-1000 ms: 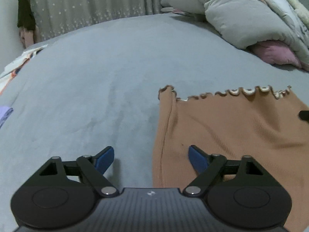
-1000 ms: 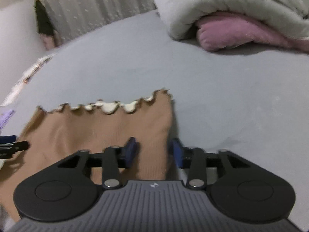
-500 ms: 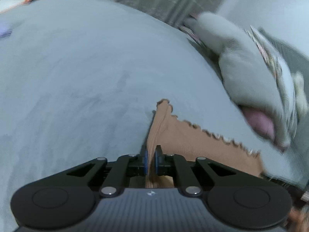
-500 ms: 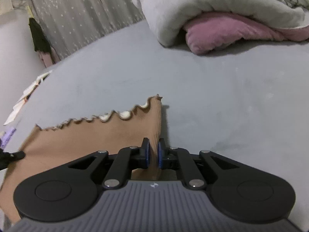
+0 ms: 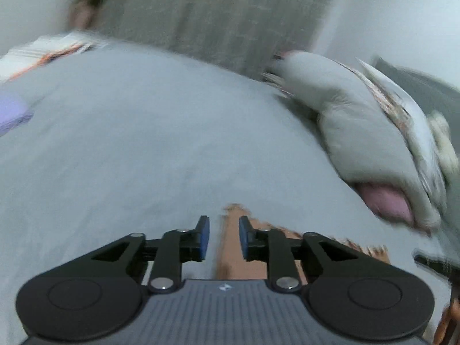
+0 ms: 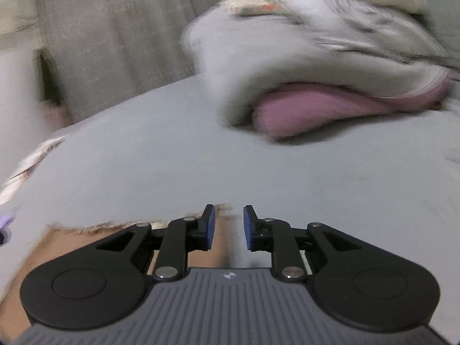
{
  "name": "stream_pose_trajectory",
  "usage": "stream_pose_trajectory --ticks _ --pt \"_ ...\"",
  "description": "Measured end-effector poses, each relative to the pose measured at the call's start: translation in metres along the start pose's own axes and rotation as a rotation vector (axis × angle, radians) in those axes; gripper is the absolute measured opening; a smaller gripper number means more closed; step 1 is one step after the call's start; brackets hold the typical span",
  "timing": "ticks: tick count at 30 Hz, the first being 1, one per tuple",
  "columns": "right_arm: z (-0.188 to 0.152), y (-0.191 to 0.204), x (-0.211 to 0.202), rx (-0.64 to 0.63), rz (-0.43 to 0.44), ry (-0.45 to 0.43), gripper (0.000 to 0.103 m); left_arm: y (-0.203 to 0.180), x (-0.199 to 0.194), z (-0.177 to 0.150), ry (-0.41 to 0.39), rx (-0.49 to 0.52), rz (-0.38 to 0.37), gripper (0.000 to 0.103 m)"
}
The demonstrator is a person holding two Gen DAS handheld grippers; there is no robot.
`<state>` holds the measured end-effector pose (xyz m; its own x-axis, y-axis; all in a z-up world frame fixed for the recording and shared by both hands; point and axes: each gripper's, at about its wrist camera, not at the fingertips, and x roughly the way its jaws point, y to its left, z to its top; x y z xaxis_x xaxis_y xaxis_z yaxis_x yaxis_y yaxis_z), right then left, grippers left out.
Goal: Fold clothes
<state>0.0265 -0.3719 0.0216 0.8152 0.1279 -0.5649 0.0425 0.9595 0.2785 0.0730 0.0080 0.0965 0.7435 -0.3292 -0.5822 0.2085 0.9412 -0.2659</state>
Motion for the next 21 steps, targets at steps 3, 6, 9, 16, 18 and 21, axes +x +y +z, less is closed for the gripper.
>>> stream_pose_trajectory --ticks 3,6,9,16,18,21 --pt "-0.022 0.035 0.013 -0.076 0.088 0.117 0.029 -0.038 0.014 -0.018 0.063 0.093 -0.011 0.028" --pt "-0.043 0.042 0.022 -0.105 0.103 0.173 0.03 -0.06 0.037 -0.045 0.145 0.221 0.092 0.029" --pt "-0.051 0.016 0.022 -0.098 0.097 0.142 0.0 -0.045 0.049 -0.052 0.15 0.246 0.147 0.002" --pt "-0.037 -0.036 -0.008 -0.029 -0.195 0.149 0.069 -0.025 0.019 -0.028 0.148 0.168 0.149 0.039" --pt "-0.032 -0.028 -0.025 -0.082 -0.181 0.15 0.069 -0.034 -0.01 -0.031 0.114 0.215 0.136 0.086" --pt "-0.029 -0.006 -0.047 -0.149 -0.118 0.152 0.078 -0.062 -0.048 -0.052 0.079 0.317 0.11 0.088"
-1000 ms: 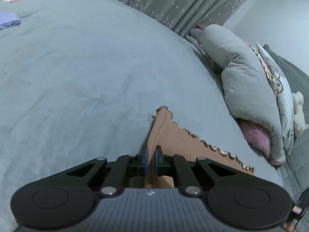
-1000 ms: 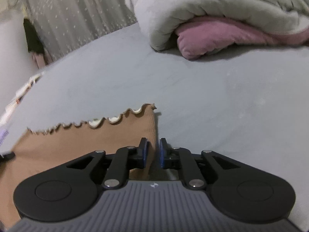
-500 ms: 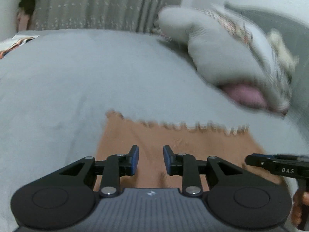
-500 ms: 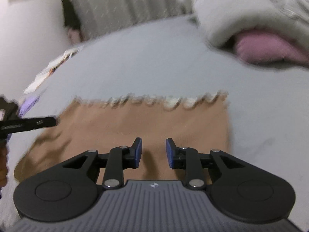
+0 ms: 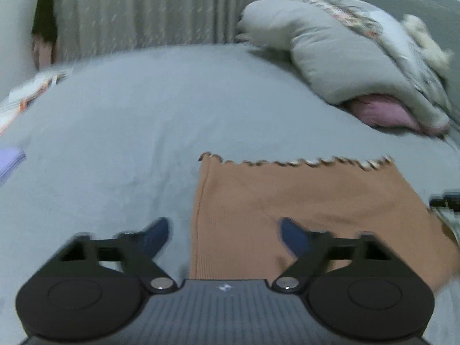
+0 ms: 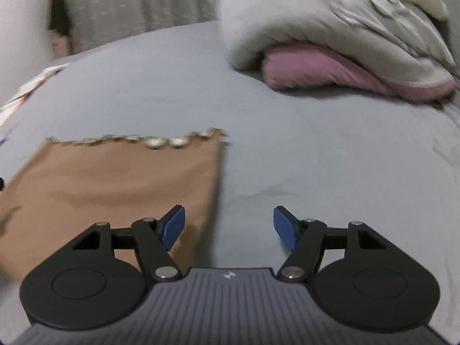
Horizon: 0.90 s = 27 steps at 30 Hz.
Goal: Fold clothes
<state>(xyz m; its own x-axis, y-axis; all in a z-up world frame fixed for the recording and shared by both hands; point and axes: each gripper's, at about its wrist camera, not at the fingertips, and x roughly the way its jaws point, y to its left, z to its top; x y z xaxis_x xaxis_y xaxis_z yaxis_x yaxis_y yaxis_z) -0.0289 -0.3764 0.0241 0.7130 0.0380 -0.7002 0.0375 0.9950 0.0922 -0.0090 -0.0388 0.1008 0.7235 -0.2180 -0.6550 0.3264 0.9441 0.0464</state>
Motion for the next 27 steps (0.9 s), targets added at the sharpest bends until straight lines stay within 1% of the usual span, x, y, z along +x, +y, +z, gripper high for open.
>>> stream_pose_trajectory --ticks 1,3,5,7,8,9,10,11,12,14,15,17,18,20,21,22,23,25,26,27 --pt "-0.003 0.015 -0.008 -0.053 0.025 -0.001 0.08 -0.005 -0.005 -0.004 -0.001 0.009 -0.012 0.088" --pt "-0.013 0.046 -0.018 -0.181 0.108 -0.006 0.081 -0.013 -0.016 -0.016 -0.003 0.002 -0.038 0.09" --pt "-0.026 0.073 -0.024 -0.287 0.17 -0.016 0.082 -0.018 -0.014 -0.027 -0.006 -0.002 -0.025 0.092" --pt "-0.04 0.091 -0.021 -0.355 0.196 -0.02 0.083 -0.023 -0.003 -0.035 0.0 0.024 0.013 0.092" --pt "-0.046 0.094 -0.018 -0.361 0.189 -0.014 0.085 -0.024 0.006 -0.039 0.015 0.043 0.046 0.092" --pt "-0.055 0.093 -0.009 -0.35 0.171 0.005 0.089 -0.019 0.015 -0.044 0.034 0.029 0.065 0.094" --pt "-0.06 0.09 -0.004 -0.34 0.161 0.021 0.09 -0.013 0.024 -0.048 0.053 0.003 0.077 0.097" --pt "-0.059 0.084 -0.004 -0.328 0.169 0.032 0.09 -0.006 0.032 -0.052 0.071 -0.024 0.089 0.097" --pt "-0.057 0.078 -0.005 -0.317 0.177 0.042 0.09 0.009 0.039 -0.057 0.101 -0.114 0.049 0.097" --pt "-0.055 0.068 -0.007 -0.317 0.172 0.053 0.09 0.021 0.038 -0.06 0.115 -0.162 0.018 0.097" --pt "-0.055 0.06 -0.009 -0.325 0.159 0.057 0.09 0.022 0.036 -0.062 0.106 -0.137 0.012 0.097" --pt "-0.056 0.044 -0.007 -0.31 0.11 0.084 0.103 0.021 0.033 -0.06 0.093 -0.099 0.019 0.097" --pt "-0.056 0.035 -0.004 -0.281 0.104 0.104 0.103 0.022 0.029 -0.057 0.083 -0.094 0.033 0.097" --pt "-0.052 0.024 0.001 -0.205 0.143 0.136 0.103 0.026 0.018 -0.051 0.061 -0.105 0.066 0.096" --pt "-0.05 0.021 0.001 -0.162 0.154 0.153 0.103 0.024 0.009 -0.049 0.037 -0.087 0.082 0.096" --pt "-0.049 0.026 -0.006 -0.189 0.138 0.128 0.103 0.021 -0.001 -0.046 0.008 -0.061 0.097 0.096" --pt "-0.048 0.036 -0.018 -0.238 0.109 0.078 0.103 0.018 -0.011 -0.043 -0.021 -0.034 0.112 0.096" --pt "-0.047 0.053 -0.038 -0.321 0.06 -0.011 0.103 0.006 -0.024 -0.042 -0.063 -0.014 0.088 0.096" --pt "-0.046 0.058 -0.044 -0.334 0.064 -0.048 0.103 0.0 -0.03 -0.042 -0.082 -0.006 0.072 0.096" --pt "-0.047 0.069 -0.056 -0.36 0.085 -0.126 0.103 -0.007 -0.035 -0.041 -0.102 0.001 0.056 0.096"
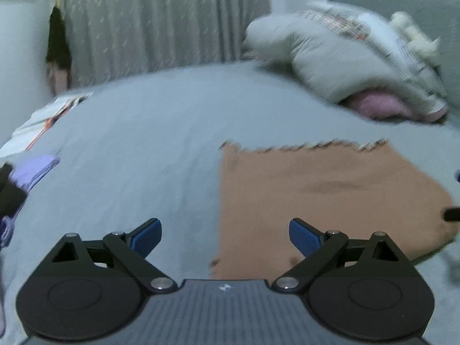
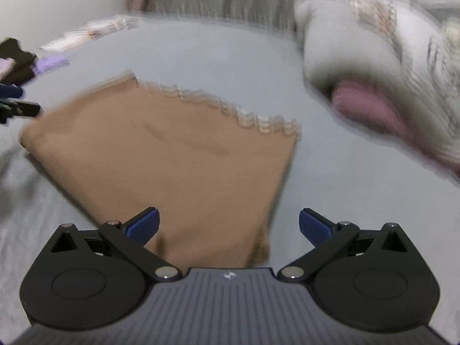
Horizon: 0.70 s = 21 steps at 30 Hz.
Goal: Fold clothes
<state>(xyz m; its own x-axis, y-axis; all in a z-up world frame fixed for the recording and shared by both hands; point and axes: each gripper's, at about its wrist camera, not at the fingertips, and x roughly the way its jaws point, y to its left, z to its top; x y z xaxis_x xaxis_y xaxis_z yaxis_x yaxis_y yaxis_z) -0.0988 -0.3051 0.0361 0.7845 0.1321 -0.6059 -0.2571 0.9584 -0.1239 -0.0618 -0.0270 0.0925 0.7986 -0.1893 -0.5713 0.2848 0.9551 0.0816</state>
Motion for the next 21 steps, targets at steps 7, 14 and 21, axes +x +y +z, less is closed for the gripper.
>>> stream_pose_trajectory --ticks 7,14,21 --pt "-0.002 0.068 0.0 -0.131 0.086 -0.095 0.103 -0.063 0.016 -0.025 -0.004 0.25 0.012 0.096" --pt "-0.016 0.061 0.038 0.037 0.048 -0.011 0.103 -0.051 0.04 -0.038 0.05 0.183 -0.027 0.097" --pt "-0.028 0.039 0.047 0.077 0.077 0.081 0.103 -0.035 0.049 -0.045 0.076 0.1 -0.09 0.099"
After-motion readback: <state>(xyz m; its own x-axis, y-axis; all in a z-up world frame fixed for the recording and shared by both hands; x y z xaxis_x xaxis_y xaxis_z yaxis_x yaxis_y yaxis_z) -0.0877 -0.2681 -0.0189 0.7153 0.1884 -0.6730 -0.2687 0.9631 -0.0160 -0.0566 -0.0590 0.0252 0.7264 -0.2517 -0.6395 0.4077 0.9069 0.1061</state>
